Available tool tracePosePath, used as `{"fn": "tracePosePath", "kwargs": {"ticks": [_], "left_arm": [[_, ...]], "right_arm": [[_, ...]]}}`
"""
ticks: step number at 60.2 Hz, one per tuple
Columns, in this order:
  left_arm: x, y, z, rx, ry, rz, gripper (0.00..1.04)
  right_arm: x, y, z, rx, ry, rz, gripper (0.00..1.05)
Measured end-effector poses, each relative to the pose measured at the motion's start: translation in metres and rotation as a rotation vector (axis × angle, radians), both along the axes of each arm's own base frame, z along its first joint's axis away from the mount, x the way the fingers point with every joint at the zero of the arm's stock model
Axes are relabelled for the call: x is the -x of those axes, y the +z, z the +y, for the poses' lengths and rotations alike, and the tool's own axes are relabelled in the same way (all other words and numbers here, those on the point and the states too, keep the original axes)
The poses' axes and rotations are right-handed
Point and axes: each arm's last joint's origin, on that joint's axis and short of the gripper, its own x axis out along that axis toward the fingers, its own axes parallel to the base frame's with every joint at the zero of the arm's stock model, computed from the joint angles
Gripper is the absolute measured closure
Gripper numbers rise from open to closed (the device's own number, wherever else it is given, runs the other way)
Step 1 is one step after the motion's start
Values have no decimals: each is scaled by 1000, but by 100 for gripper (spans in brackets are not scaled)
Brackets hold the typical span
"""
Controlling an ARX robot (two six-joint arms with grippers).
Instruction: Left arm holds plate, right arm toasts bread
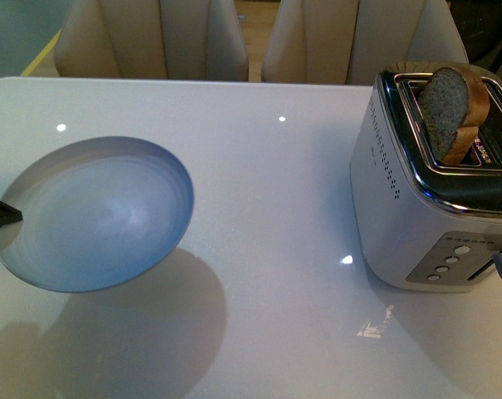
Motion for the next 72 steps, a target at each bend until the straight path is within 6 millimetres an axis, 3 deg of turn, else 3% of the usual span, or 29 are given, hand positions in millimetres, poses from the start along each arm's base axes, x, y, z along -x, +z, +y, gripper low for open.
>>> {"fn": "tracePosePath", "kwargs": {"ticks": [19, 29, 45, 72], "left_arm": [[-15, -40, 68, -20, 43, 0, 102], [-19, -57, 89, -34, 45, 17, 102], [-24, -75, 105, -47, 38, 20, 102], [-26, -100, 111, -52, -20, 9, 102]], "right_arm": [[0, 0, 0, 0, 0, 0, 9], [0, 0, 0, 0, 0, 0, 9], [0, 0, 0, 0, 0, 0, 9], [0, 0, 0, 0, 0, 0, 9]]}}
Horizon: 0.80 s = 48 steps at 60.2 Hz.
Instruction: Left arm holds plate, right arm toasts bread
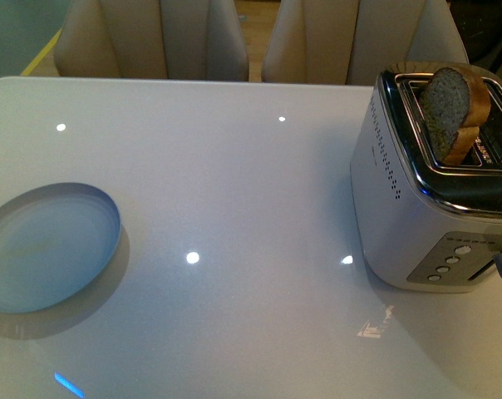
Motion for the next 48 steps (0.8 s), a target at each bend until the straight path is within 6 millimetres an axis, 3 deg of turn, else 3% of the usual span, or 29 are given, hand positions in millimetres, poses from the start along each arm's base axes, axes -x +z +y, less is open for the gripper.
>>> {"fn": "tracePosePath", "kwargs": {"ticks": [31, 48], "left_arm": [[0, -3, -1, -5, -4, -4, 102], [-1, -4, -1, -5, -10, -7, 59]], "right_arm": [[0, 0, 0, 0, 0, 0, 9], [0, 0, 0, 0, 0, 0, 9]]}}
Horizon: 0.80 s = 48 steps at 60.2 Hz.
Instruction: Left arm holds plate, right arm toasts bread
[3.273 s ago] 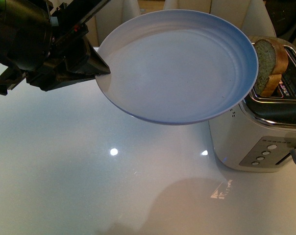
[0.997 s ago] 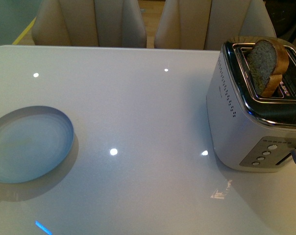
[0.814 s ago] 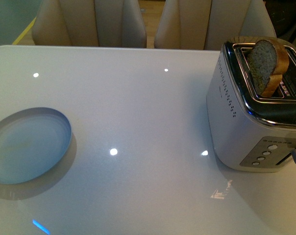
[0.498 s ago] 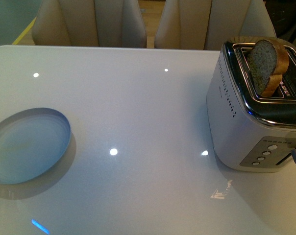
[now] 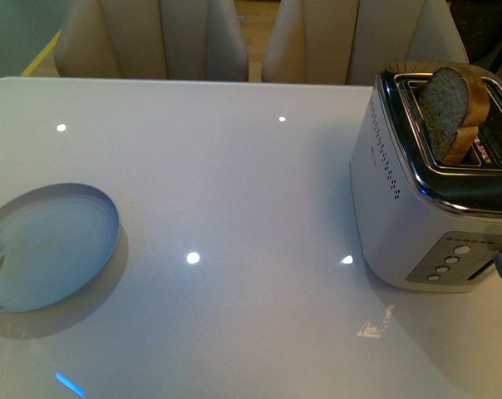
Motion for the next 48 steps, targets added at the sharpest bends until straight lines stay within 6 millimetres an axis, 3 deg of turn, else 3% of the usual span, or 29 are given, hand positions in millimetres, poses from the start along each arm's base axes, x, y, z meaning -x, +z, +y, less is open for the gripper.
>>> {"fn": "tracePosePath", "kwargs": {"ticks": [19, 37, 48], "left_arm": [[-1, 17, 1, -24, 4, -47, 10], [11, 82, -8, -107, 1, -211, 12], [28, 122, -28, -135, 10, -340, 11]], "right_arm": [[0, 0, 0, 0, 0, 0, 9], [0, 0, 0, 0, 0, 0, 9], [0, 0, 0, 0, 0, 0, 9]]}}
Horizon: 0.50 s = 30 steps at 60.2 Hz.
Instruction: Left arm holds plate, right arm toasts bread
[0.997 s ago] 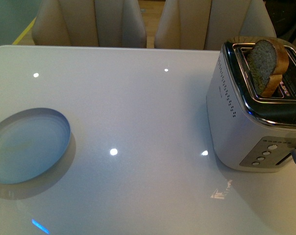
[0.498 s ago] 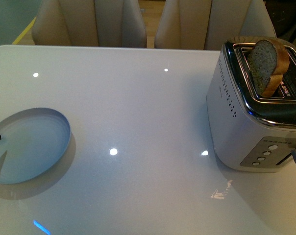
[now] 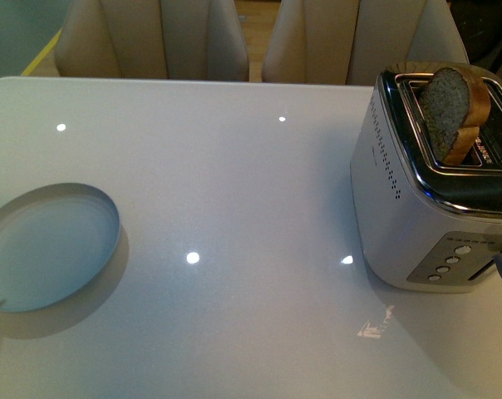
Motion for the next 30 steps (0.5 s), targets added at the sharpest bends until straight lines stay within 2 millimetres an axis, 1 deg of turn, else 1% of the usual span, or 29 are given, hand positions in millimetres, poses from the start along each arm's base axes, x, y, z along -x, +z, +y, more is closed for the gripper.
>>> {"fn": "tracePosePath", "kwargs": {"ticks": [5, 6, 11, 14, 22, 27, 30], "left_arm": [[8, 18, -17, 8, -18, -57, 11], [10, 25, -24, 10, -27, -74, 11], [17, 40, -44, 21, -57, -115, 7], [22, 47, -57, 25, -80, -140, 7], [34, 60, -87, 44, -139, -178, 7], [43, 62, -99, 51, -150, -180, 7], [52, 66, -109, 59, -166, -188, 7]], "right_arm": [[0, 0, 0, 0, 0, 0, 9], [0, 0, 0, 0, 0, 0, 9], [0, 0, 0, 0, 0, 0, 9], [0, 0, 0, 0, 0, 0, 9], [0, 0, 0, 0, 0, 0, 9], [0, 0, 0, 0, 0, 0, 9], [0, 0, 0, 0, 0, 0, 9]]}}
